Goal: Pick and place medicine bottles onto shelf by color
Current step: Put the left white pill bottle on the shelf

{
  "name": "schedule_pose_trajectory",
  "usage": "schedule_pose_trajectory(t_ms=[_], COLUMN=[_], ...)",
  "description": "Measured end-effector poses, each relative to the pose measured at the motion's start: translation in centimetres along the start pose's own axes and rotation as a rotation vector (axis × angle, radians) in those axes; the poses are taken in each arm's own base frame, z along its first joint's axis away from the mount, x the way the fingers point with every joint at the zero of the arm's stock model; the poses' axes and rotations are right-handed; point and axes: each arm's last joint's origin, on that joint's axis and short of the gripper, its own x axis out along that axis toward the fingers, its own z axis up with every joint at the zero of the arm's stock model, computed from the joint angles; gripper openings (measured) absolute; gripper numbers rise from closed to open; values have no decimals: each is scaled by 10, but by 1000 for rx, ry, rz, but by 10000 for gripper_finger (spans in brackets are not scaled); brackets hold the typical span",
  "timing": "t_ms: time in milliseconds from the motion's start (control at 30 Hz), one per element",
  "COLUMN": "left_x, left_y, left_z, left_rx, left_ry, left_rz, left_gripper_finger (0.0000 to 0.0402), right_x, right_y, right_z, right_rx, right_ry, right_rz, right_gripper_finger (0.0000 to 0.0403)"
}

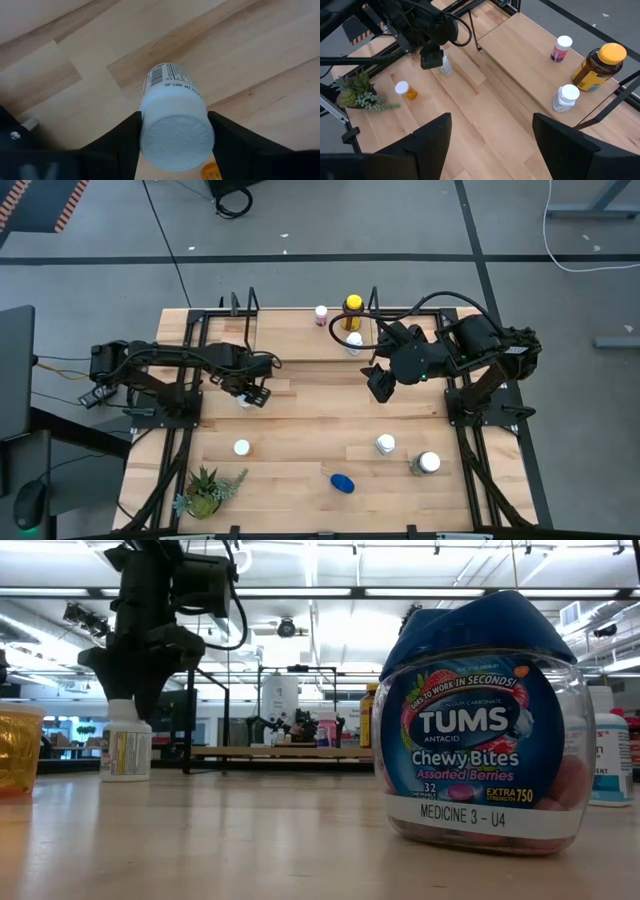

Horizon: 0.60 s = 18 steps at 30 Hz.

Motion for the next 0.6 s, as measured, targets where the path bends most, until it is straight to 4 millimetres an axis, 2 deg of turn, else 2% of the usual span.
schedule_pose_trajectory(t_ms=[167, 267, 467, 600], left_x=[0, -9, -51, -82], left_y=[-2, -7, -24, -31], left_z=[-1, 1, 15, 33], left_rx=[10, 27, 131, 253], left_ry=[40, 53, -59, -156], left_rz=[-44, -97, -209, -244], left_gripper_finger=[203, 206, 206, 204], right_x=[0, 0, 0, 0], right_y=[0, 0, 0, -1], right_z=[0, 0, 0, 1], right_rx=[-1, -9, -15, -6], right_ry=[0, 0, 0, -9], right_rz=[0, 0, 0, -10], right_gripper_finger=[284, 284, 284, 284])
